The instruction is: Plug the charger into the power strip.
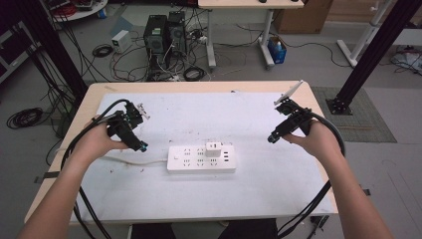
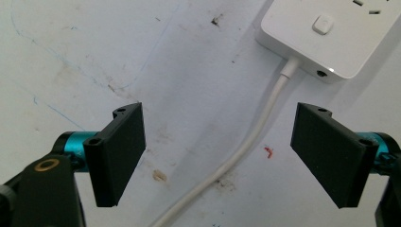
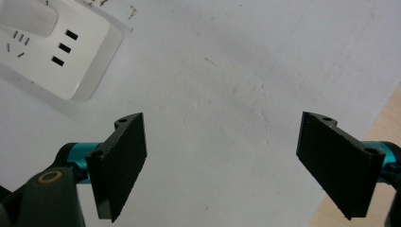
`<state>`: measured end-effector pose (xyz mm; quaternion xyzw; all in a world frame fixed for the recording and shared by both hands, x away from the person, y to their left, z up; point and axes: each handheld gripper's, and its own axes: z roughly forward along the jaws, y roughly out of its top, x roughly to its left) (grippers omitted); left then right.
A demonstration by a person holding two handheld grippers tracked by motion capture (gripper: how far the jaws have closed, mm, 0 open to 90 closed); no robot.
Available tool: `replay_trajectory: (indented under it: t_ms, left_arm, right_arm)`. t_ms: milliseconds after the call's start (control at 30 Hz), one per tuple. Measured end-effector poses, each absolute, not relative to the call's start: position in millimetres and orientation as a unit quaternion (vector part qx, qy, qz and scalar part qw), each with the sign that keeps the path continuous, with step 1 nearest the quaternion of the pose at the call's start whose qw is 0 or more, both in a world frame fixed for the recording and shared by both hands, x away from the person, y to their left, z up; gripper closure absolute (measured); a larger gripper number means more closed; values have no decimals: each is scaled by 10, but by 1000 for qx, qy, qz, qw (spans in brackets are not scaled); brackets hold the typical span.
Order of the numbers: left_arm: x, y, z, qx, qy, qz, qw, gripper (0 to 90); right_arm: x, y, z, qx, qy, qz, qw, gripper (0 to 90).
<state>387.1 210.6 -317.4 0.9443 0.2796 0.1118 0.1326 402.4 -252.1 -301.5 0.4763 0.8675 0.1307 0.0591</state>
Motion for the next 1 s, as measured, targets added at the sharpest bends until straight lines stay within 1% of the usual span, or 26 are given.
replay_trajectory:
  t_ms: [1000]
  left_arm:
    - [3822,2112,-3135,944,279,114,136,187]
  right_arm:
    - [4021,-2575,-3039,476,868,126,57,164]
